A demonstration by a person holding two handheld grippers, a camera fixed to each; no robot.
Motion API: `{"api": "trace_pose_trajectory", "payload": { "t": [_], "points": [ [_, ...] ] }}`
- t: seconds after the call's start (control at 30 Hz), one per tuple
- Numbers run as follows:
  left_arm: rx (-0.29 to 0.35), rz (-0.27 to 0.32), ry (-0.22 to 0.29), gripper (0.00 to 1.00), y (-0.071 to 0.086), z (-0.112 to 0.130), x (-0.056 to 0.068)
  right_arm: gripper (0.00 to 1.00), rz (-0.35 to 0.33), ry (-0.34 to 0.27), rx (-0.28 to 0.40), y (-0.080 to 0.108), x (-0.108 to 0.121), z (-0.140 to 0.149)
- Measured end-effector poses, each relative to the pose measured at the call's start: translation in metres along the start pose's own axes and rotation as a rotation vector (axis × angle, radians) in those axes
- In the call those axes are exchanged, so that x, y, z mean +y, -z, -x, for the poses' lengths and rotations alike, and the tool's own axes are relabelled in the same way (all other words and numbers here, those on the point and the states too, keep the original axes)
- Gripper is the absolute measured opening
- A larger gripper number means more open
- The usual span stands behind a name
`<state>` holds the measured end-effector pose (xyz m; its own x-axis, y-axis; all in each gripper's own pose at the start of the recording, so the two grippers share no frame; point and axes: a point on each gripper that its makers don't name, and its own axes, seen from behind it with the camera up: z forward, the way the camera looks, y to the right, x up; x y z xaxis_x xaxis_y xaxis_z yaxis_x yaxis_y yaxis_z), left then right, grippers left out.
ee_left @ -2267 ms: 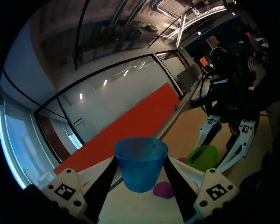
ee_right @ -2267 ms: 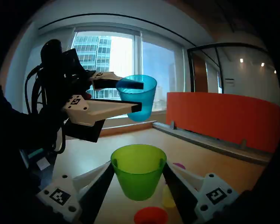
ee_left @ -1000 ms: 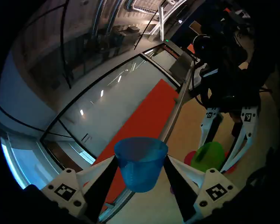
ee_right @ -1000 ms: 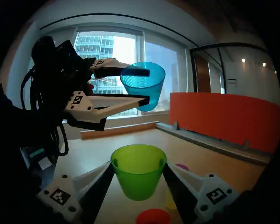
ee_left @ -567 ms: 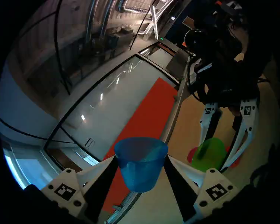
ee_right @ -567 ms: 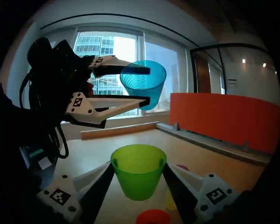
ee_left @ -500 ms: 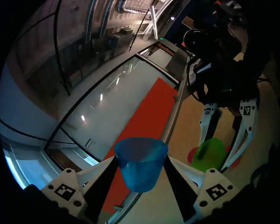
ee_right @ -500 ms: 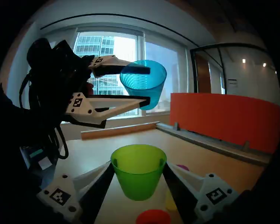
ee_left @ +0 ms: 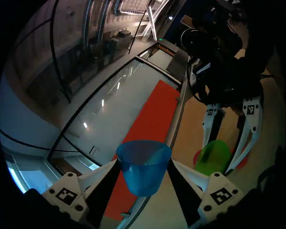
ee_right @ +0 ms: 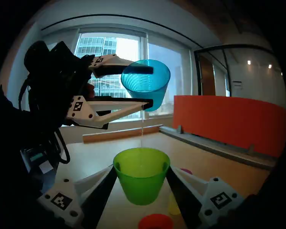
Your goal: Pour water
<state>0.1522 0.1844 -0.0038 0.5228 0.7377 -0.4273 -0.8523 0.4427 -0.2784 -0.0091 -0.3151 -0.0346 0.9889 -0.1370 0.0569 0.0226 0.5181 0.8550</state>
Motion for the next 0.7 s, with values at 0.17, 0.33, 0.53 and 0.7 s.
{"api": "trace_pose_trajectory", "payload": {
  "t": [0.17, 0.33, 0.53, 0.7],
  "points": [
    [0.002, -0.006, -0.023, 0.84, 0.0013, -0.0028, -0.0012, 0.9, -0.001, 0.001, 0.004, 0.0005, 0.0003, -0.001],
    [0.004, -0.009, -0.032, 0.84, 0.002, -0.0048, -0.0016, 0.89, 0.0, 0.001, 0.009, 0.0005, 0.0002, -0.0033],
    [0.005, -0.009, -0.047, 0.84, 0.0015, -0.006, -0.0028, 0.9, 0.001, 0.003, 0.011, 0.0007, 0.0008, -0.0038],
    [0.011, -0.012, -0.067, 0.84, -0.0001, -0.0083, -0.0039, 0.89, 0.003, 0.003, 0.012, 0.0013, 0.0015, -0.0049]
  ]
}}
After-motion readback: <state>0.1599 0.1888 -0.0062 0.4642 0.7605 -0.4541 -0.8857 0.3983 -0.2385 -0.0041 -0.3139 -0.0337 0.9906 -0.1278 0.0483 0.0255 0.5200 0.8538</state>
